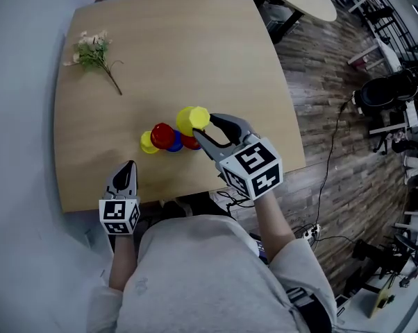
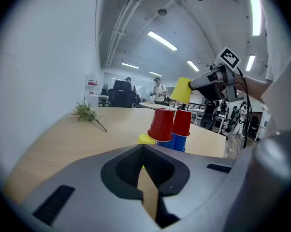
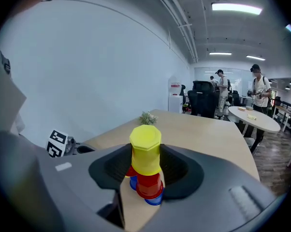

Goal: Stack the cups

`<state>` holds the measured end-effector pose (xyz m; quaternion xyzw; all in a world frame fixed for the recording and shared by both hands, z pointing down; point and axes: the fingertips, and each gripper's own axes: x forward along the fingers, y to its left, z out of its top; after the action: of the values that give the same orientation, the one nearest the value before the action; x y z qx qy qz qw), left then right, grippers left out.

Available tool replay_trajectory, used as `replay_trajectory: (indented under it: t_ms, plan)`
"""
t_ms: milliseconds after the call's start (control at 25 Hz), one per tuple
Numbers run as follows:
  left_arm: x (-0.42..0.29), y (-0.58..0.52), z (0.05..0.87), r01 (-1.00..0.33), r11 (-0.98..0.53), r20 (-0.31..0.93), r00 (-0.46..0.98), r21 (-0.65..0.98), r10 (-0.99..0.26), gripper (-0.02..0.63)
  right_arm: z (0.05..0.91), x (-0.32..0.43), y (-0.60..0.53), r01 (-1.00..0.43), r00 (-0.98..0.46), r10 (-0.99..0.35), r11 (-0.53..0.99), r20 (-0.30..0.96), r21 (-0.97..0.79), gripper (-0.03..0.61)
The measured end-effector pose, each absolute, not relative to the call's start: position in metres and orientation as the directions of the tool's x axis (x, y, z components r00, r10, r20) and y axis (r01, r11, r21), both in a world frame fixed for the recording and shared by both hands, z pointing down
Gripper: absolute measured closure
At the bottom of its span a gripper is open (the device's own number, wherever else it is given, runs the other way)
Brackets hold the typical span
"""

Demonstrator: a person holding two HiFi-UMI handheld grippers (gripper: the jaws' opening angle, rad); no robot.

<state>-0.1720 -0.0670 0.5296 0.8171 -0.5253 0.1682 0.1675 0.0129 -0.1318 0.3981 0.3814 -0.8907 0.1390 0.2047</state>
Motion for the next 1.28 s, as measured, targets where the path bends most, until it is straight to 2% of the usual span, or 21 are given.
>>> replay_trajectory:
  t_ms: [560, 1280]
  plan:
    - [-0.204, -0.047, 0.532, -0.931, -0.349, 0.449, 0.360, 0.112, -0.818, 0.605, 0.418, -0.020, -0.127, -0.721, -0.583, -0.551, 0.689, 0.597, -0.068, 0.387]
    - [-0.216, -0.048, 0.533, -0.929, -0.350, 0.438, 0.365, 0.118, -0.822, 0.606, 0.423, -0.029, -0.129, -0.719, -0.585, -0.570, 0.693, 0.577, -0.045, 0.362]
